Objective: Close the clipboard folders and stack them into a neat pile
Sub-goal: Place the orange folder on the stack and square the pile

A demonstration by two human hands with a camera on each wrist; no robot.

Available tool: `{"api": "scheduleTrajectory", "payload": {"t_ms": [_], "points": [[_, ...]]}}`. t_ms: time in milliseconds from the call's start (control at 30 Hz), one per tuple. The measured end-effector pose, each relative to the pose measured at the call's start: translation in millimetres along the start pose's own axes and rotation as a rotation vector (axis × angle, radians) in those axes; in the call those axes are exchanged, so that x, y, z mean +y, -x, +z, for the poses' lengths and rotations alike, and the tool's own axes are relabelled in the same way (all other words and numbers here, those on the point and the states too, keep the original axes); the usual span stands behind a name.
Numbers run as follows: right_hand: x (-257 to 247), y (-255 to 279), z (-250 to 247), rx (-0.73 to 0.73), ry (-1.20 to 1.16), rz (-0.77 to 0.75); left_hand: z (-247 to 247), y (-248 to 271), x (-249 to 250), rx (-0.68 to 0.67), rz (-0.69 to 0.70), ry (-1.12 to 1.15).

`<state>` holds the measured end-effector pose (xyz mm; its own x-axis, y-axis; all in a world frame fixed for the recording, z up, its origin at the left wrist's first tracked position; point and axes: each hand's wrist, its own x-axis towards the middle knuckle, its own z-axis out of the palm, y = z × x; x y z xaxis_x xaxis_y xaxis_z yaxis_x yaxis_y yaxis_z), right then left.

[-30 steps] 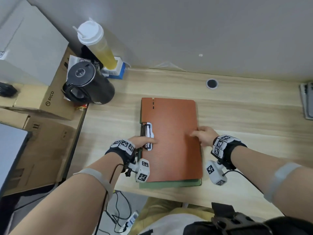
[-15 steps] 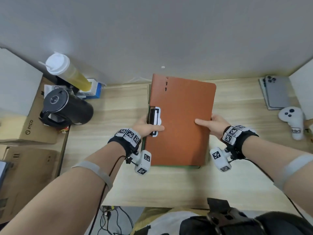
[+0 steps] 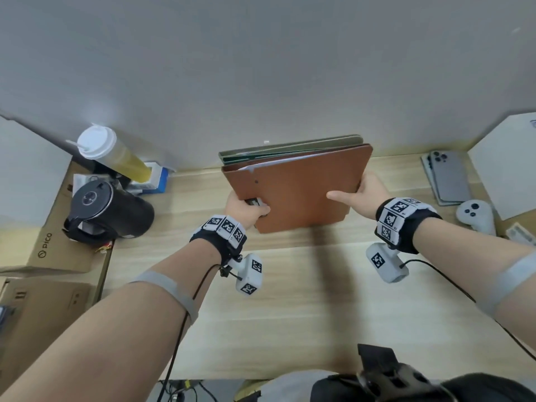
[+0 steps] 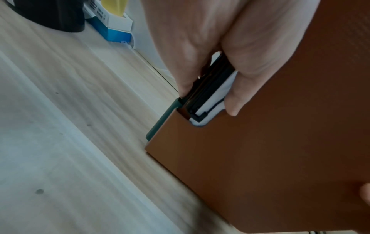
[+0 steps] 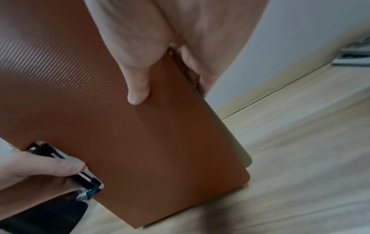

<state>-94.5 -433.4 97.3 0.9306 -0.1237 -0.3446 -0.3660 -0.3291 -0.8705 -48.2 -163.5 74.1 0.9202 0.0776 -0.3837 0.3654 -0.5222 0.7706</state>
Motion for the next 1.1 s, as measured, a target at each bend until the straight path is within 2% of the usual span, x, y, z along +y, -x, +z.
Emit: {"api": "scheduleTrajectory", "payload": {"t_ms": [400,666,833,966,1100], "points": [[9.0,5.5,6.1,0.033,0.000,0.103,8.8,-15.7,-17.3,-0.232,-0.022,-0.186],[26.9,-8.0,9.5,0.025,-0.049,0.075,15.8,-20.0,-26.0,-0.174,0.046,-0.086],[46.9,-29.9,7.1,0.020,-0.134,0.143,11.5,-34.3,-22.5,-0.384,0.102,-0.172],[72.3,-48.7,14.7,0.040,-0.109,0.291,28.3,-41.8,-34.9,-0.543,-0.063,-0.308],[97.3,-63.7,24.4,0.026,-0.031,0.388,42.8,-49.0,-55.0,-0.636,-0.231,-0.319]]}}
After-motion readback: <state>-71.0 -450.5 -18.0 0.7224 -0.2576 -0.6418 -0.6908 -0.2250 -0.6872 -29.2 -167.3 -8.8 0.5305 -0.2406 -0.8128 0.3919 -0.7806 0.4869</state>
